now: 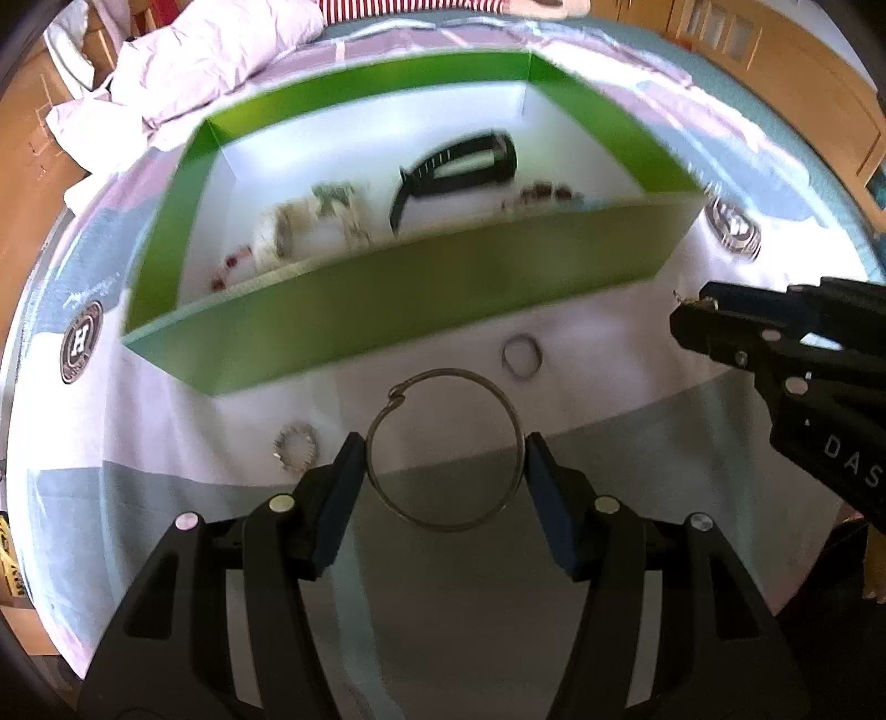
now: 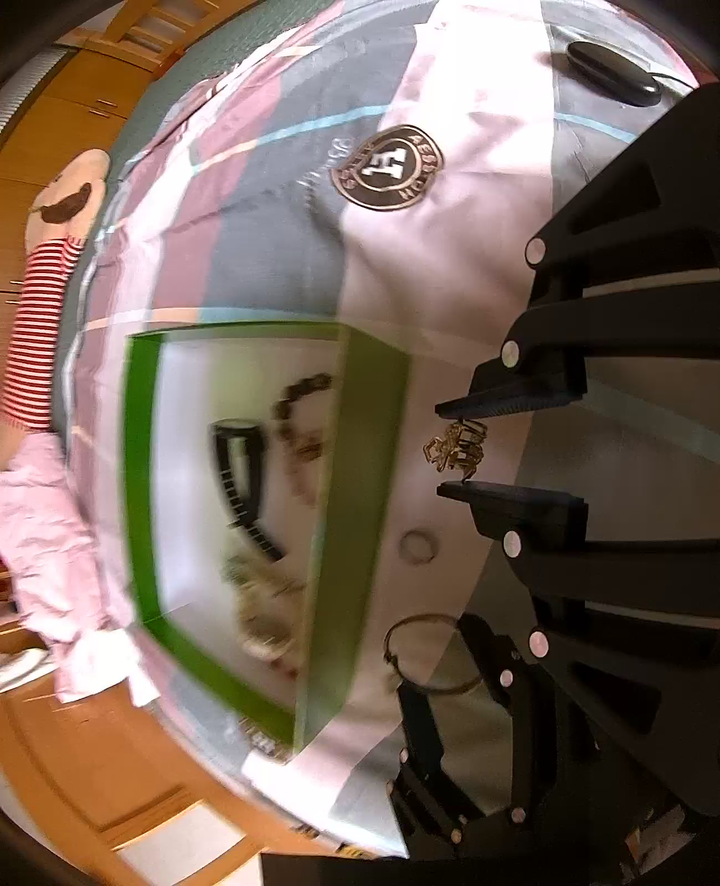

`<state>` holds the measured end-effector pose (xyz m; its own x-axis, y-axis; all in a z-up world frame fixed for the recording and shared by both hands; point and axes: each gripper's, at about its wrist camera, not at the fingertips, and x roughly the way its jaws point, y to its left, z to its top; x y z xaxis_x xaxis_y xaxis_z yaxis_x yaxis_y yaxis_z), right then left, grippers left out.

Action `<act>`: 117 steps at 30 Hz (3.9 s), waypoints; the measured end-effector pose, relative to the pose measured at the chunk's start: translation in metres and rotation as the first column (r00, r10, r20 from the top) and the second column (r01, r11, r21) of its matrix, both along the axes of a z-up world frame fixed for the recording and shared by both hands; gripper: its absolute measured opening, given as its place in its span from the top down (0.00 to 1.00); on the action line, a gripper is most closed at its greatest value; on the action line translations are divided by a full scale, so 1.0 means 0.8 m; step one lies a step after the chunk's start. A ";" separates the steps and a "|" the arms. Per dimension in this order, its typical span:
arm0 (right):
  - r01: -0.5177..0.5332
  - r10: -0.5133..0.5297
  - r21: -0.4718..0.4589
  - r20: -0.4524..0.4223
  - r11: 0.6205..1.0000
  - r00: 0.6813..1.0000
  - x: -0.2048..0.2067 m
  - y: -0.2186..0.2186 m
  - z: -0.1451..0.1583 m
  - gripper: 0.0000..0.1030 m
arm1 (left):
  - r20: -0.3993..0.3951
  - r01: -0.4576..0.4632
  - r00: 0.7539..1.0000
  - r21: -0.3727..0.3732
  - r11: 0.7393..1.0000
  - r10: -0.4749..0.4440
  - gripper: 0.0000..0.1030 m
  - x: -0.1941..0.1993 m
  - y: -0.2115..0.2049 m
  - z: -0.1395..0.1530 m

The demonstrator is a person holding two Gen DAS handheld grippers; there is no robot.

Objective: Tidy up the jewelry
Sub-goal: 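Carry the brooch and bangle over the green box with both tools, then open both tools to drop the brooch and bangle into the box, then move the right tool to the small dark ring while the left moves to the beaded ring, then grasp the small dark ring with the right tool while the left grasps the beaded ring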

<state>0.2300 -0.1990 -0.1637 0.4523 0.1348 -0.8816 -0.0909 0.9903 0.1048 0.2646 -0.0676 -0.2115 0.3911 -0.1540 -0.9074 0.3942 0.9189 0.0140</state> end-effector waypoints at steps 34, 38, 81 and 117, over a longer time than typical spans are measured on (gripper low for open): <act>0.084 -0.114 0.216 0.129 0.973 0.985 0.117 -0.001 0.039 0.44 | 0.073 -0.192 0.976 -0.156 0.969 0.205 0.31 0.205 0.074 0.077; -0.014 -0.023 0.227 0.159 0.974 0.987 0.084 0.012 0.064 0.47 | 0.073 -0.168 0.980 -0.219 0.961 0.187 0.31 0.166 0.079 0.102; -0.302 0.295 -0.149 -0.067 0.942 0.953 0.049 0.105 -0.075 0.81 | -0.100 -0.093 0.989 0.140 0.986 0.108 0.31 0.078 0.105 -0.028; -0.232 0.220 -0.162 -0.089 0.959 0.972 0.034 0.072 -0.073 0.81 | -0.073 -0.062 0.995 0.086 0.994 0.069 0.80 0.061 0.059 -0.036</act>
